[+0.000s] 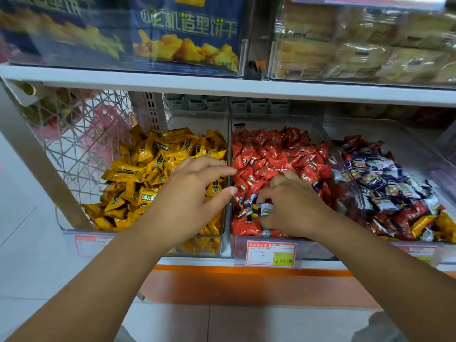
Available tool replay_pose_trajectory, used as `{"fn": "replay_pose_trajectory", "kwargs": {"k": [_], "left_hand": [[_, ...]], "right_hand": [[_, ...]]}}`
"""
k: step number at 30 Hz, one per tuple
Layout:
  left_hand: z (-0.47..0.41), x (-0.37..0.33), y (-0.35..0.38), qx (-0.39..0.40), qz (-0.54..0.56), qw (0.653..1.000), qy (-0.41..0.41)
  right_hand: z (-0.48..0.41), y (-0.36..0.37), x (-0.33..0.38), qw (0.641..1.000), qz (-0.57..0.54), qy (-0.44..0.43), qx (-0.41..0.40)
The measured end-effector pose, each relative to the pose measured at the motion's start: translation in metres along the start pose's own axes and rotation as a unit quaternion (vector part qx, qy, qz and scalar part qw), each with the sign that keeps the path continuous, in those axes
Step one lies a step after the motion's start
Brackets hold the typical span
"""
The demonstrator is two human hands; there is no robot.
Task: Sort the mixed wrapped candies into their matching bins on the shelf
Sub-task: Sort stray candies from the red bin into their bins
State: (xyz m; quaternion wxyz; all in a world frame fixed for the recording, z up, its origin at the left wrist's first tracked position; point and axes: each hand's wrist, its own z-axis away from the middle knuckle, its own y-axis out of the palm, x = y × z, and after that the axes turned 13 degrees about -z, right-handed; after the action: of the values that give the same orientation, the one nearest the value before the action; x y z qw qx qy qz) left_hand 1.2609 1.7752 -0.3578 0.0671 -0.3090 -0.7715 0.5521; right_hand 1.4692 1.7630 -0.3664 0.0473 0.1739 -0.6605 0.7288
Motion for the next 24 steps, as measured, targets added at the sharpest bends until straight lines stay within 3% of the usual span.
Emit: {"fn": "replay_pose_trajectory", "kwargs": {"k": [6,12,15,19,21,22,24], "left_hand": [[-0.001,0.0,0.002,-0.013,0.002,1.0,0.006],[-0.009,-0.009,0.008,-0.051,-0.032,0.998,0.03],[-0.012,-0.016,0.008,-0.076,0.018,0.997,0.02],[-0.012,-0.021,-0.003,-0.084,0.164,0.982,-0.044],[-0.013,-0.015,-0.017,-0.136,0.226,0.961,-0.079],[-0.013,-0.009,-0.023,-0.165,0.223,0.955,-0.1],[-0.014,0.006,-0.026,-0.159,0.106,0.97,-0.15]], "right_hand": [[0.006,-0.022,-0.018,0.971,-0.235,0.007,-0.037],[0.011,-0.025,-0.006,0.919,-0.375,-0.091,-0.082],[0.012,-0.026,0.001,0.911,-0.386,-0.111,-0.092],[0.011,-0.034,0.002,0.895,-0.428,-0.09,-0.087],[0.01,-0.041,-0.006,0.915,-0.394,-0.067,-0.062],[0.011,-0.042,-0.011,0.932,-0.355,-0.061,-0.04],[0.01,-0.04,-0.016,0.954,-0.295,-0.054,0.01]]}}
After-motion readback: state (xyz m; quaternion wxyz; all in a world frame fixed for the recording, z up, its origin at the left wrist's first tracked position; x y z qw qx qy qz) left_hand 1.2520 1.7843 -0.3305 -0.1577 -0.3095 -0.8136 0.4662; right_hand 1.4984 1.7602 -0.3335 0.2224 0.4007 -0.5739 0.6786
